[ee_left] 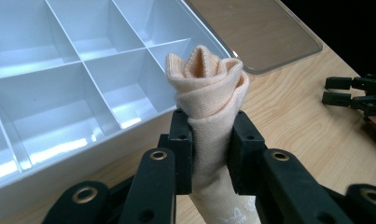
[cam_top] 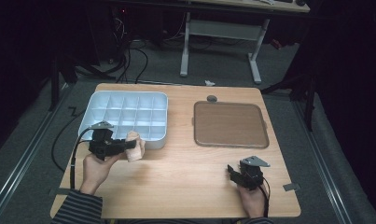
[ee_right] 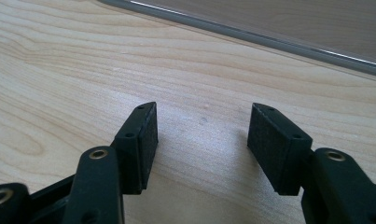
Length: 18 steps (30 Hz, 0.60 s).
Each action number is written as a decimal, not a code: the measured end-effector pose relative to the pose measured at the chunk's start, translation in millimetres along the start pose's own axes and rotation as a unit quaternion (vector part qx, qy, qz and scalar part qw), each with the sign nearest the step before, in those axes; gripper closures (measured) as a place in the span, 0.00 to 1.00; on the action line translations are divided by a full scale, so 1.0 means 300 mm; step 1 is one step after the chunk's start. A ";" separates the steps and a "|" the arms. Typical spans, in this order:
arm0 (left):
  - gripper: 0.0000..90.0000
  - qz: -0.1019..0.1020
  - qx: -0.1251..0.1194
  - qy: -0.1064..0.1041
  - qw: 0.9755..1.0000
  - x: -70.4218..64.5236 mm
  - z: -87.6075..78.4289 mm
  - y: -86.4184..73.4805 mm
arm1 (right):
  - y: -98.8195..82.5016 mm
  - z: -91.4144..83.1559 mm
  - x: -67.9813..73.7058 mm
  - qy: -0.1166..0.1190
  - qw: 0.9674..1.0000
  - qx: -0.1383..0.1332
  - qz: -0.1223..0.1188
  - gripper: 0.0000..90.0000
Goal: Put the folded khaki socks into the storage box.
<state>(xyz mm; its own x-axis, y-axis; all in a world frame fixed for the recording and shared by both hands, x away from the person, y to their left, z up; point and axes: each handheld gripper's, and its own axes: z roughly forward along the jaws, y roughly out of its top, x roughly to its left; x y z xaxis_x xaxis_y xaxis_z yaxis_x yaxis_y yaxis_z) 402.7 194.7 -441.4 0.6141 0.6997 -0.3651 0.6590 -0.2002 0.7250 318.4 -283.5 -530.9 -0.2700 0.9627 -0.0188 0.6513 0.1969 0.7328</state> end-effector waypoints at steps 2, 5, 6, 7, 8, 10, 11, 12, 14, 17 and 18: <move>0.83 0.006 0.002 0.004 1.000 0.002 -0.003 0.009 | 0.000 0.000 0.000 0.000 1.000 0.000 0.000 0.48; 0.83 0.007 0.002 0.007 1.000 0.004 -0.006 0.019 | 0.000 0.000 0.000 0.000 1.000 0.000 0.000 0.48; 0.83 0.008 0.000 0.009 1.000 0.006 -0.010 0.024 | 0.000 0.000 0.000 0.000 1.000 0.000 0.000 0.48; 0.83 0.005 -0.003 0.007 1.000 0.009 -0.012 0.026 | 0.000 0.000 0.000 0.000 1.000 0.000 0.000 0.48; 0.83 0.003 -0.003 0.007 1.000 0.015 -0.016 0.028 | 0.000 0.000 0.000 0.000 1.000 0.000 0.000 0.48; 0.83 0.001 -0.003 0.011 1.000 0.025 -0.018 0.029 | 0.000 0.000 0.000 0.000 1.000 0.000 0.000 0.48; 0.83 -0.003 -0.002 0.012 1.000 0.031 -0.018 0.030 | 0.000 0.000 0.000 -0.001 1.000 0.000 0.000 0.48; 0.83 -0.005 -0.004 0.013 1.000 0.037 -0.020 0.031 | 0.000 0.000 0.000 0.000 1.000 0.000 0.000 0.48; 0.83 -0.010 -0.010 0.013 1.000 0.051 -0.026 0.035 | 0.000 0.000 0.000 0.000 1.000 0.000 0.000 0.48; 0.83 -0.011 -0.011 0.022 1.000 0.067 -0.033 0.045 | 0.001 0.001 0.000 -0.001 1.000 0.000 0.000 0.48; 0.83 -0.011 -0.012 0.022 1.000 0.068 -0.035 0.049 | 0.001 0.001 0.000 -0.001 1.000 0.000 0.000 0.48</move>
<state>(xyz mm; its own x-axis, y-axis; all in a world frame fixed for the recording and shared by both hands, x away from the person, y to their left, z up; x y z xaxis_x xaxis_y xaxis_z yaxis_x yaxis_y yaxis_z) 420.4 213.1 -432.2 0.5803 0.7329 -0.3550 0.6609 -0.1692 0.7311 318.7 -283.5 -530.9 -0.2684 0.9631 -0.0199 0.6513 0.1967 0.7329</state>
